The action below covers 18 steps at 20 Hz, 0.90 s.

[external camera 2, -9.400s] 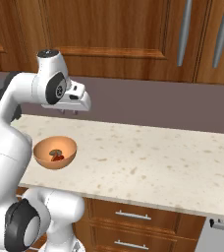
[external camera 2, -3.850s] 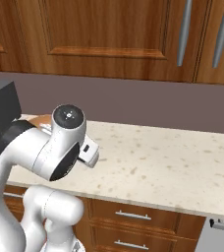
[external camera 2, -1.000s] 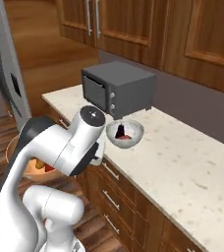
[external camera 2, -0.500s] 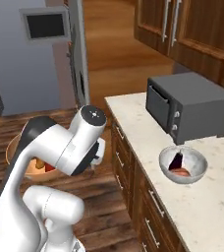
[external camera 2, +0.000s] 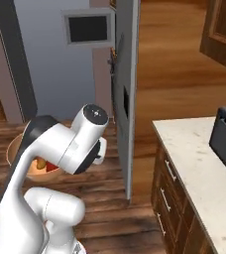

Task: Place the bowl containing the mushroom and bell pepper in the microwave. Close the microwave door and press the start button to microwave the meal.

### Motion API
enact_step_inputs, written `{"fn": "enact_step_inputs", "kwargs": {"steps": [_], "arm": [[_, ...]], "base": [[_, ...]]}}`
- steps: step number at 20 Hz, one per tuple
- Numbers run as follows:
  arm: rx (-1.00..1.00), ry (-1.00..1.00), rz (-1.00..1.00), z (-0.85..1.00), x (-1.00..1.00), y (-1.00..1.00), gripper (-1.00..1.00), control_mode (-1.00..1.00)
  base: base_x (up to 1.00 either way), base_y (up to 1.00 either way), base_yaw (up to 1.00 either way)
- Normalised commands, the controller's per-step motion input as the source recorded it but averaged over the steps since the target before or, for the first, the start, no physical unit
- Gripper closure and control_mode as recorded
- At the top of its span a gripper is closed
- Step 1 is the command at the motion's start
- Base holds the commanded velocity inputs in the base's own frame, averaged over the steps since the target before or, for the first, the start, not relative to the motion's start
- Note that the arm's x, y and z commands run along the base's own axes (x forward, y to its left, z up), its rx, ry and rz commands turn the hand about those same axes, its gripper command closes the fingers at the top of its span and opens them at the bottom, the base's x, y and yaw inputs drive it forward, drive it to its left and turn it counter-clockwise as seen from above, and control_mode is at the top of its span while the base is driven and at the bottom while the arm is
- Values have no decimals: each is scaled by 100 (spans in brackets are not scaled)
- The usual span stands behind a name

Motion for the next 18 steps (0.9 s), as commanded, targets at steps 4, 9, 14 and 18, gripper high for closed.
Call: {"fn": "enact_step_inputs", "kwargs": {"steps": [4,9,14,18], "arm": [[0,0,0,0,0,0,100,100],[0,0,0,0,0,0,100,100],[0,0,0,0,0,0,100,100],[0,0,0,0,0,0,100,100]], "base": [[69,84,10],[80,61,-1],[78,66,-23],[78,74,-29]]}}
